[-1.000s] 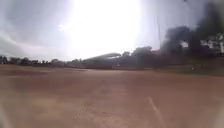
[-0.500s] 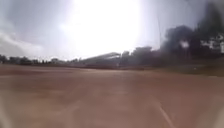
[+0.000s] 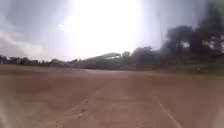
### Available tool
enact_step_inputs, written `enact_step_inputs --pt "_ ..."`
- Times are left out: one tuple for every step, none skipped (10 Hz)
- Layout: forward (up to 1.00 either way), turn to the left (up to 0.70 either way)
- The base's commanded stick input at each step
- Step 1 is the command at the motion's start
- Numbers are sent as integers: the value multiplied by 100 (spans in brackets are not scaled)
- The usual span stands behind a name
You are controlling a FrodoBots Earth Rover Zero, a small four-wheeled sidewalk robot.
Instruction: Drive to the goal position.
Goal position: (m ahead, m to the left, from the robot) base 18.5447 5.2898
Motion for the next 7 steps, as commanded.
enact_step_inputs --pt "70 0" --pt "70 0" --pt "70 0" --pt "70 0" --pt "70 0" --pt "70 0" --pt "70 0"
